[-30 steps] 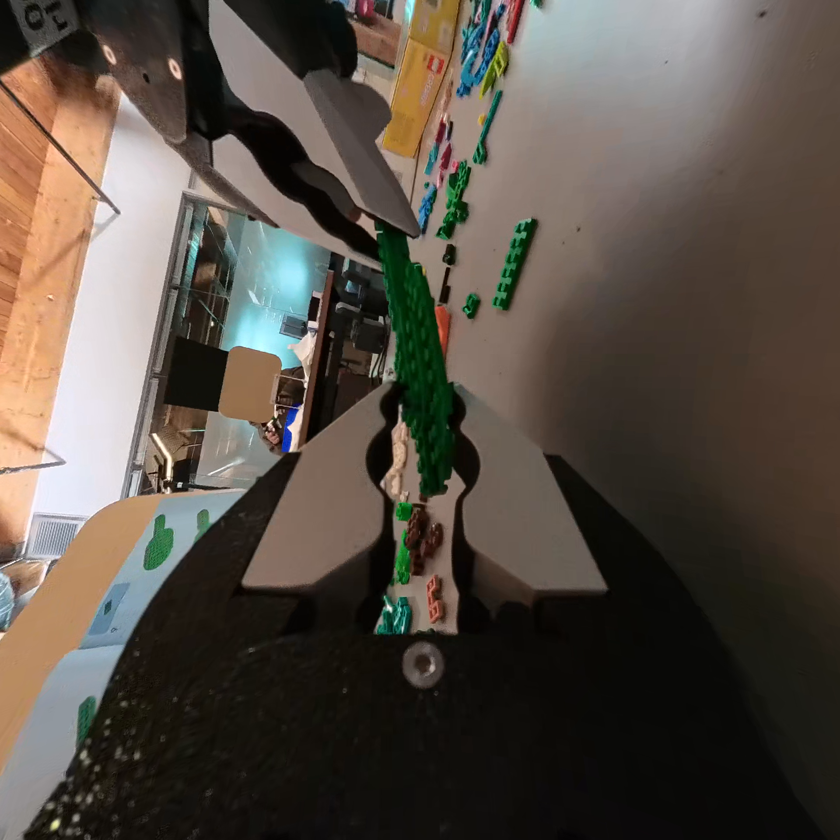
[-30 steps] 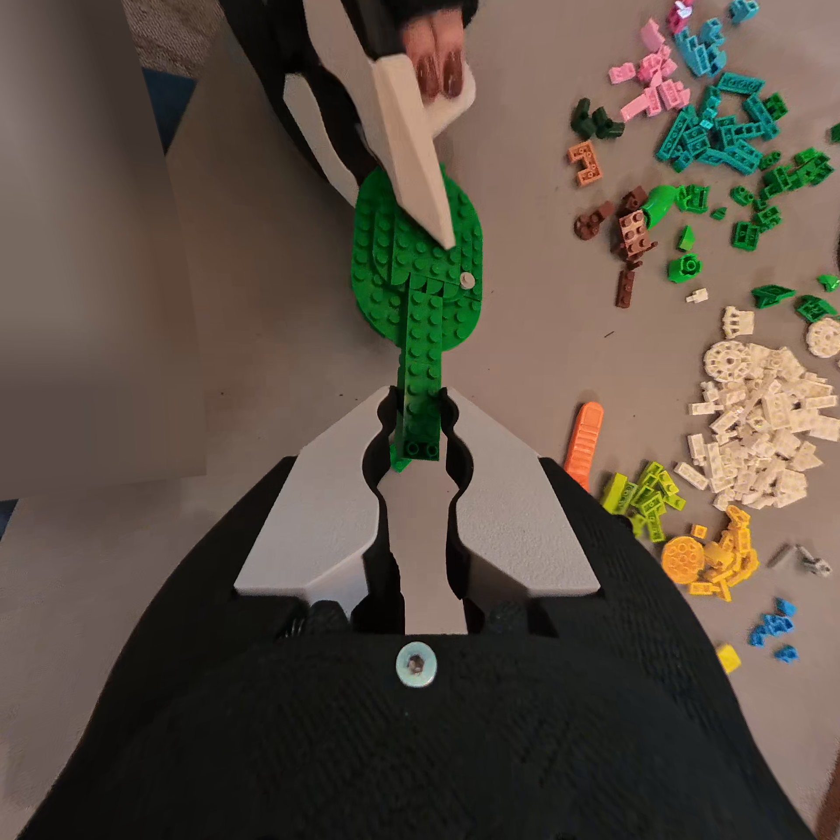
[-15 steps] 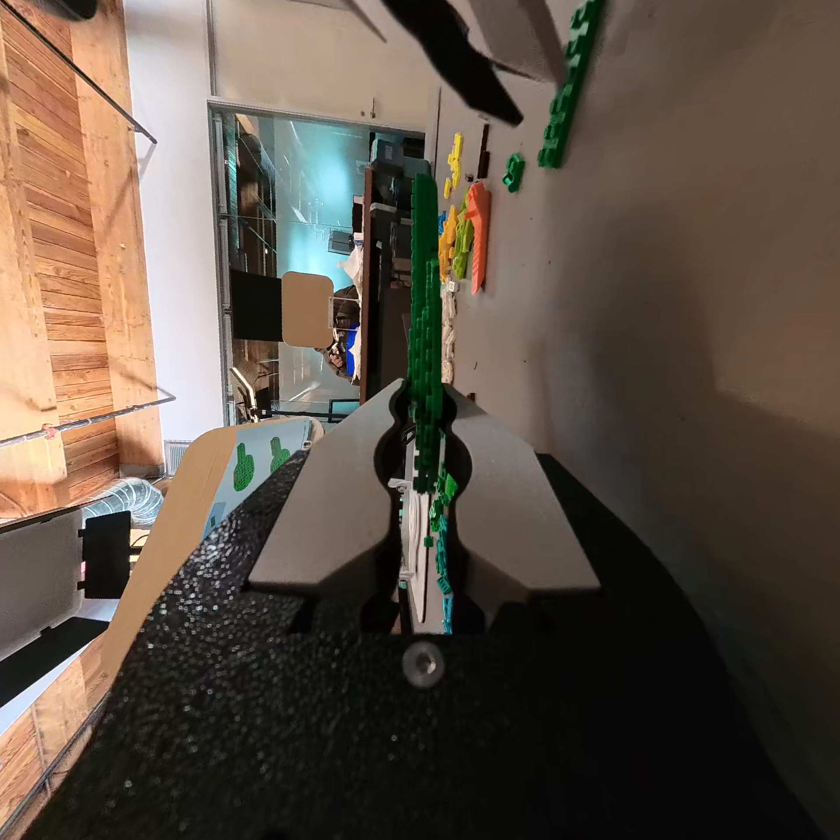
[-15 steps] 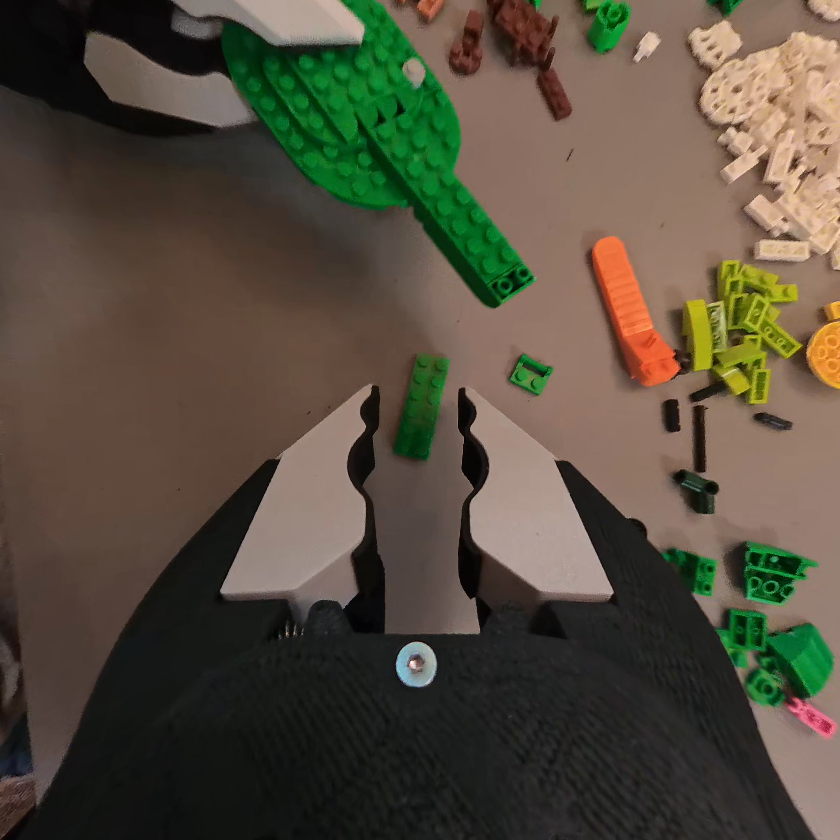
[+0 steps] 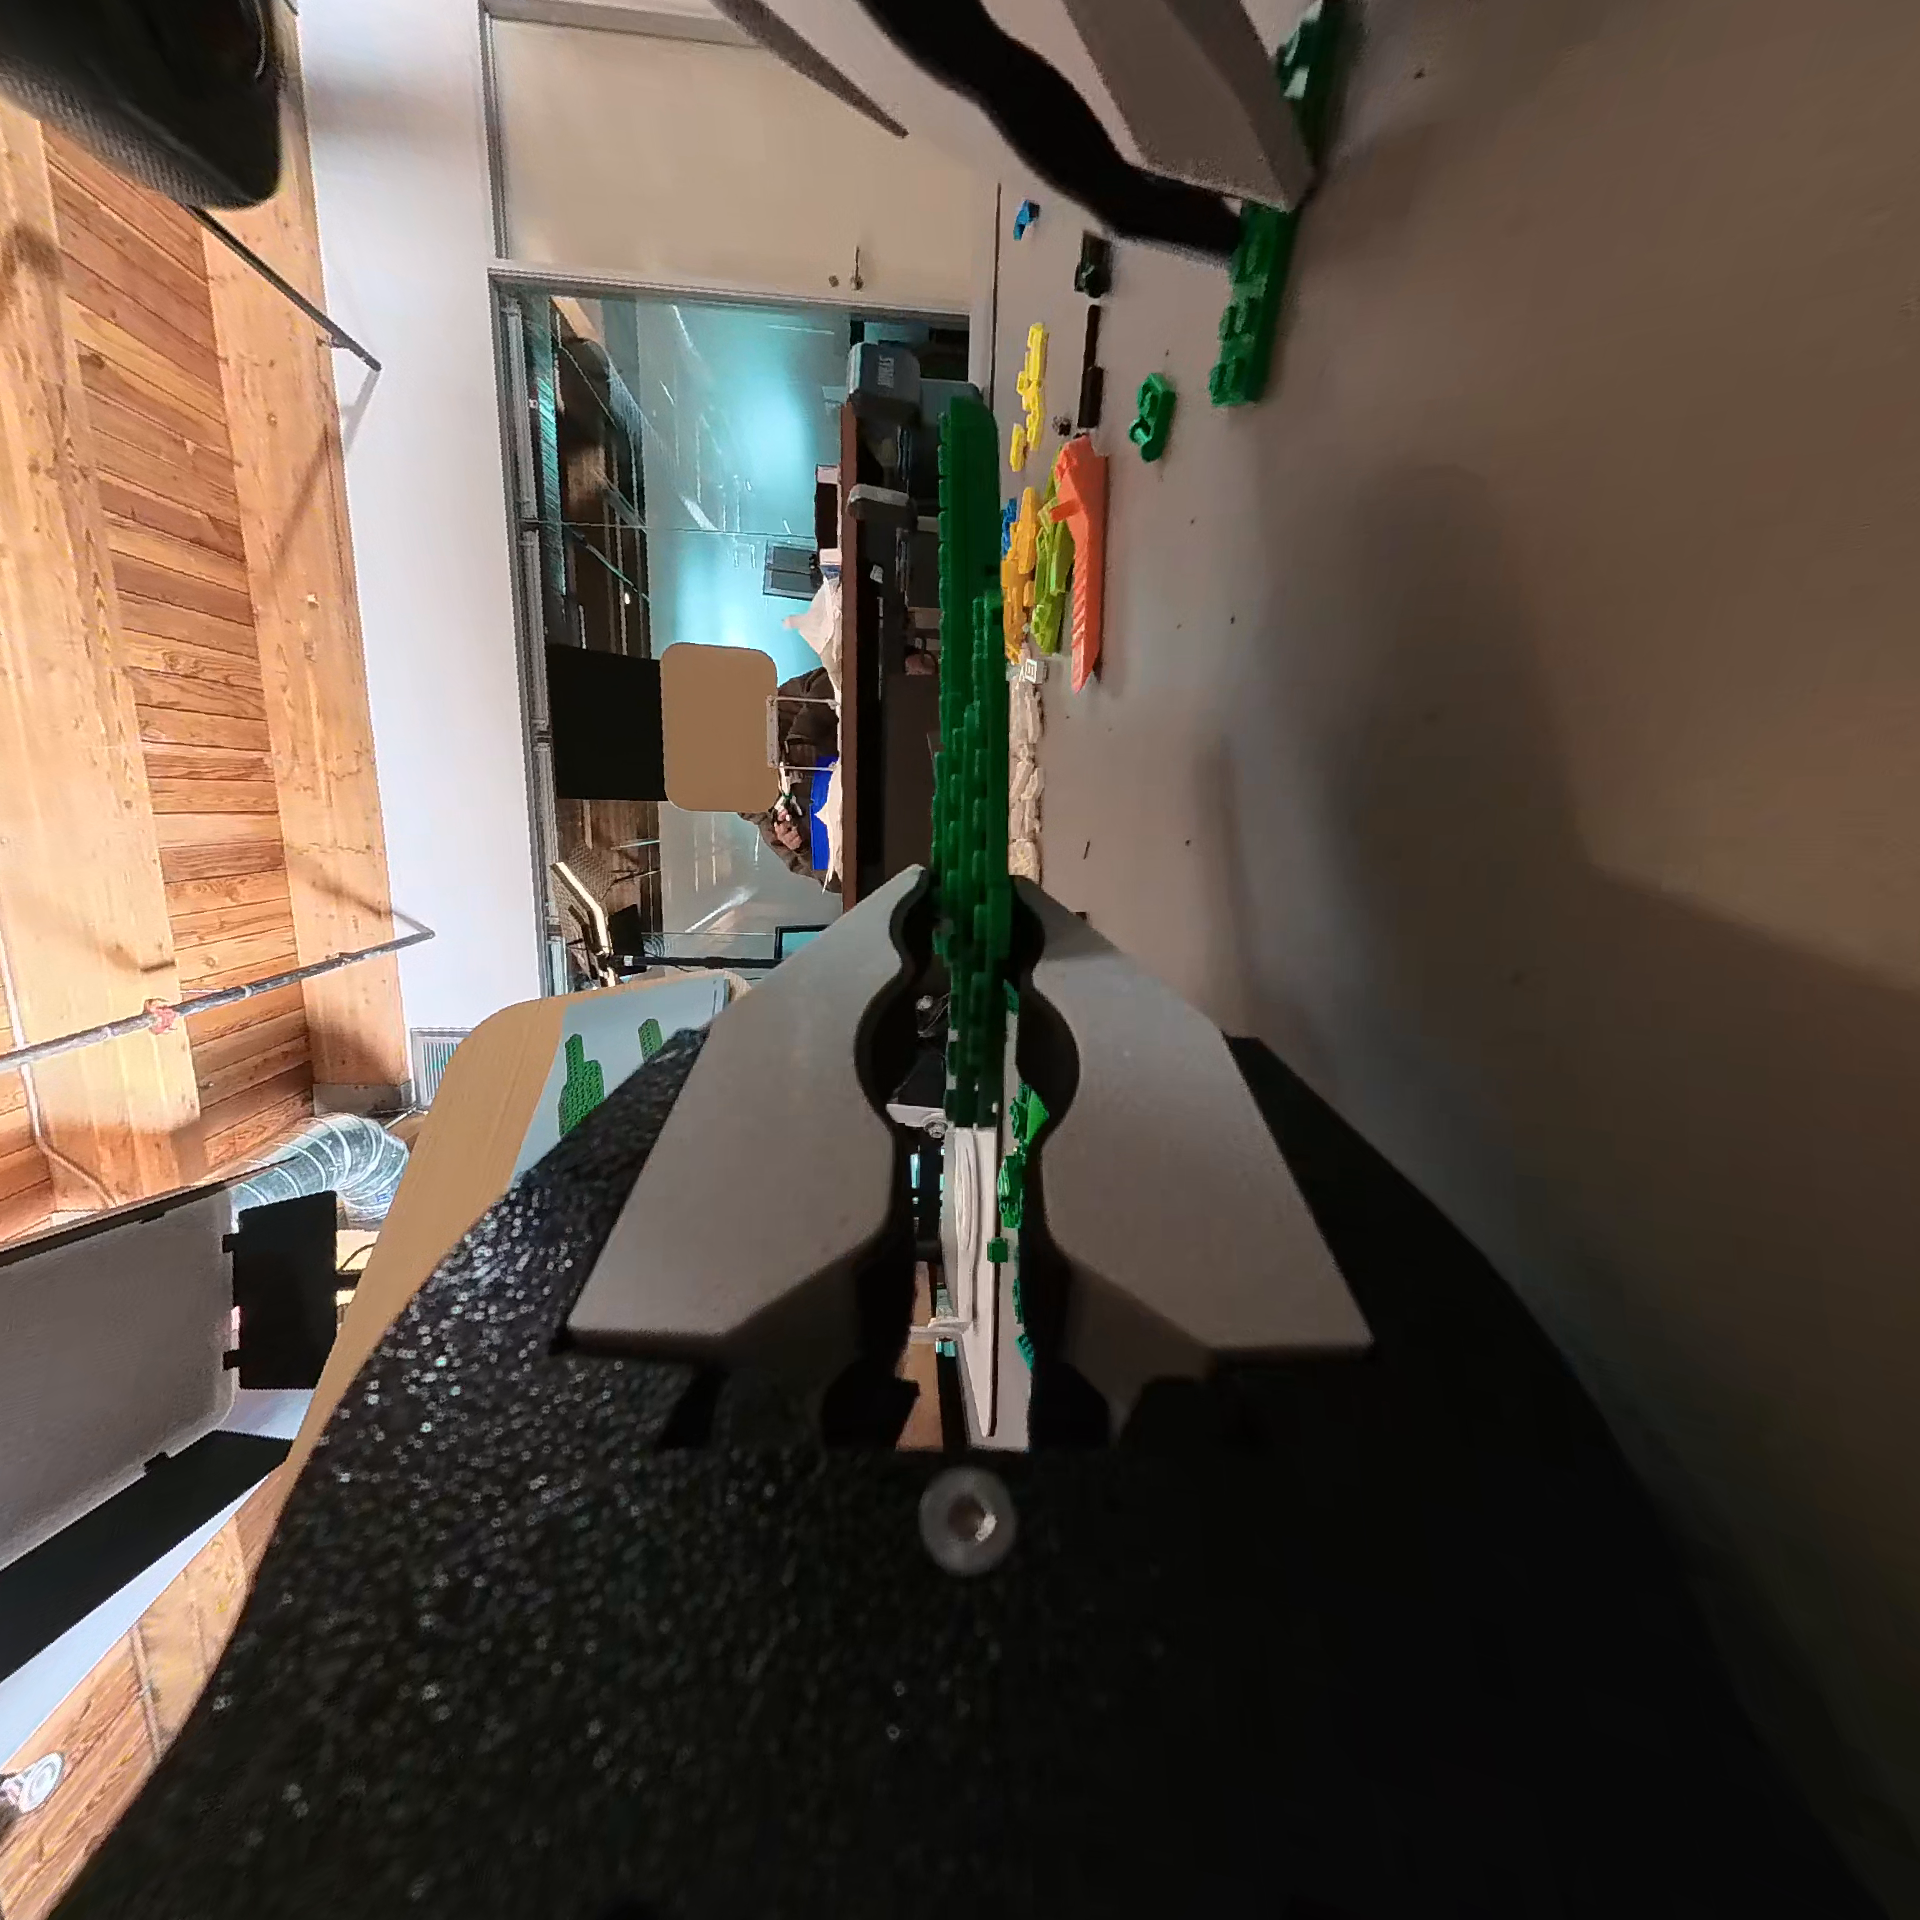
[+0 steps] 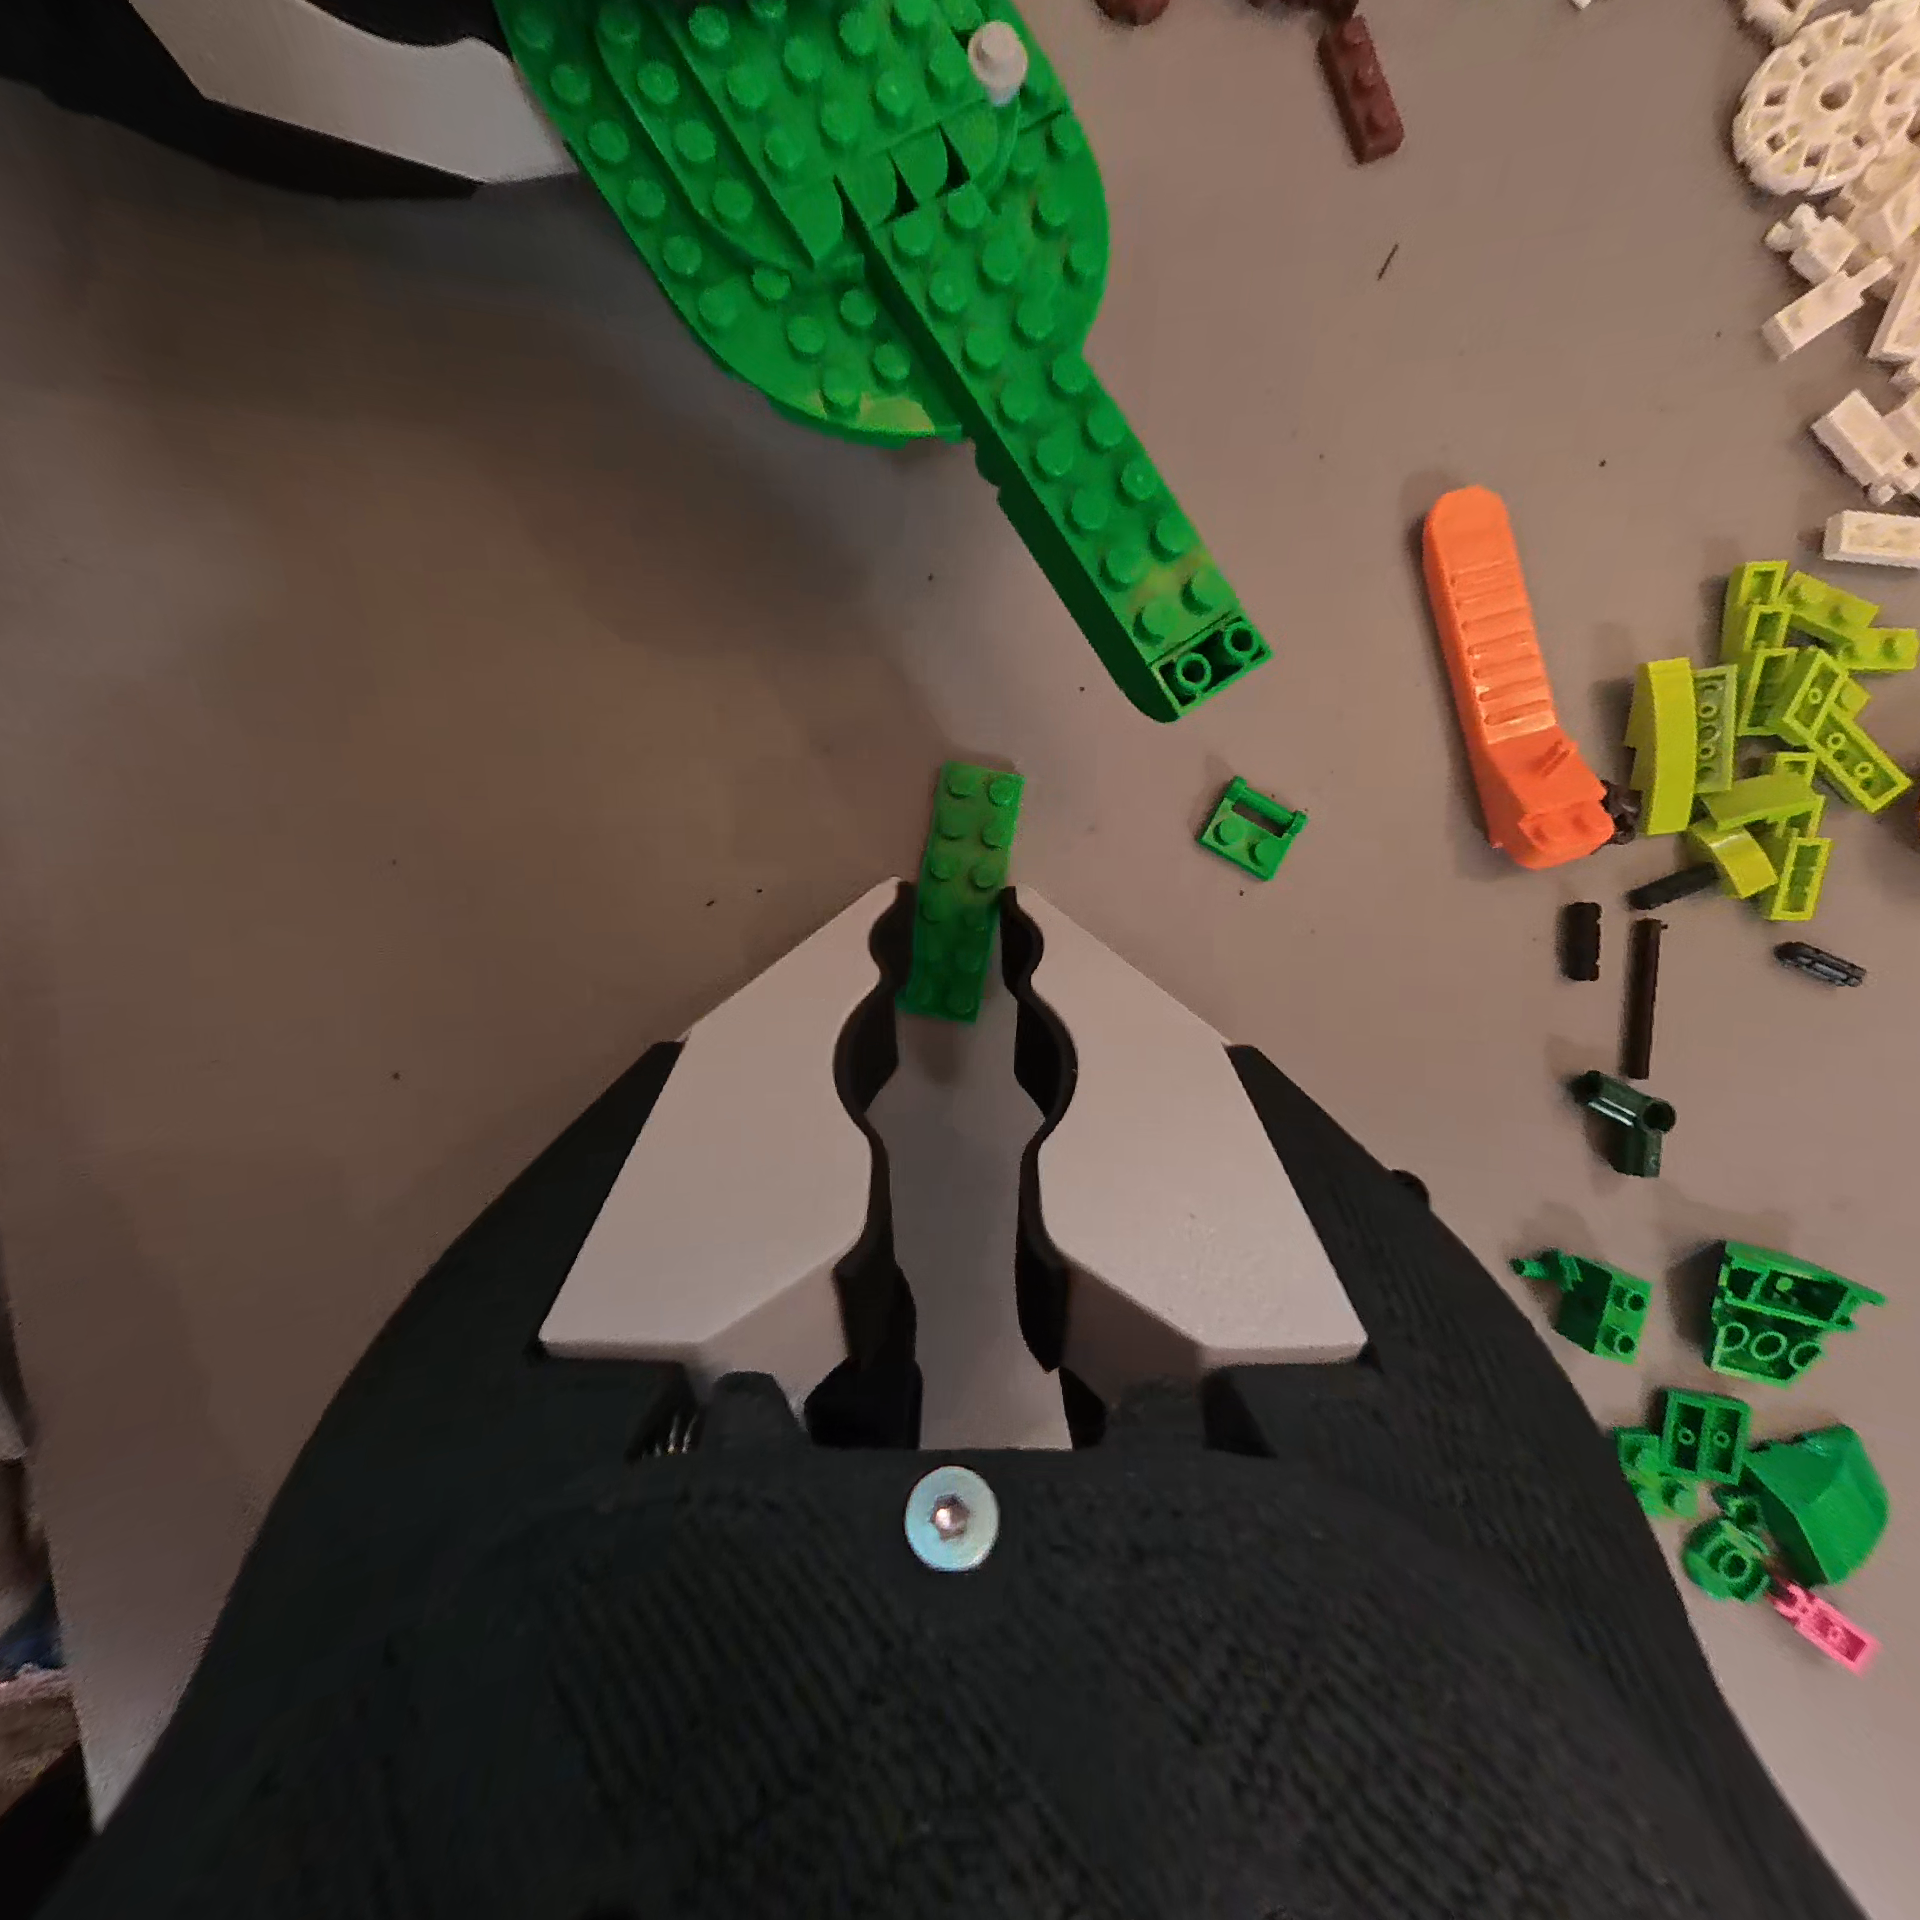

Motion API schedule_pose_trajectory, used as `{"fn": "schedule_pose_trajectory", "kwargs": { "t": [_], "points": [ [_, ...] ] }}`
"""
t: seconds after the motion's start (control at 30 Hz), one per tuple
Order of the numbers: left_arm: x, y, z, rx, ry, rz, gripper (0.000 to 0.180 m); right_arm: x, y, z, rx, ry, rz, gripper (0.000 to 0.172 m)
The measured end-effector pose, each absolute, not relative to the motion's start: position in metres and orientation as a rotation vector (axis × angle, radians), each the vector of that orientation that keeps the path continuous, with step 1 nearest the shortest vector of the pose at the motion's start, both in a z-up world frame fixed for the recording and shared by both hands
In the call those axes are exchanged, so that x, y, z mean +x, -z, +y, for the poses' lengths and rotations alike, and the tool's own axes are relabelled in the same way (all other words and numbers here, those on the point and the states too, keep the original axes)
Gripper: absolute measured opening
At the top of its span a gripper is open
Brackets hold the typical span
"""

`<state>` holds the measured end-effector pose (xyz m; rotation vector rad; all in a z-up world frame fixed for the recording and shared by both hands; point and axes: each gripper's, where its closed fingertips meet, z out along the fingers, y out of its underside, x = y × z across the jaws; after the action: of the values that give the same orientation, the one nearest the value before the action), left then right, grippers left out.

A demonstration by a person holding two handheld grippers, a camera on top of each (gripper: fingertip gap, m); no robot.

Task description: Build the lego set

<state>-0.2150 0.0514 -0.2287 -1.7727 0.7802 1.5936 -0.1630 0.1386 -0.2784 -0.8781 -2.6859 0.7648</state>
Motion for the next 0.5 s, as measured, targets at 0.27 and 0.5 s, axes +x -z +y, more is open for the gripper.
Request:
{"fn": "schedule_pose_trajectory", "kwargs": {
  "t": [0.27,0.5],
  "points": [
    [-0.209,0.228,0.056,-1.751,-1.573,0.796,0.009,-0.155,0.252,0.135,-0.690,-0.814,-2.759,0.014],
    [-0.208,0.229,0.056,-1.746,-1.568,0.805,0.009,-0.178,0.213,0.149,-0.545,-0.749,-2.639,0.014]
  ]
}}
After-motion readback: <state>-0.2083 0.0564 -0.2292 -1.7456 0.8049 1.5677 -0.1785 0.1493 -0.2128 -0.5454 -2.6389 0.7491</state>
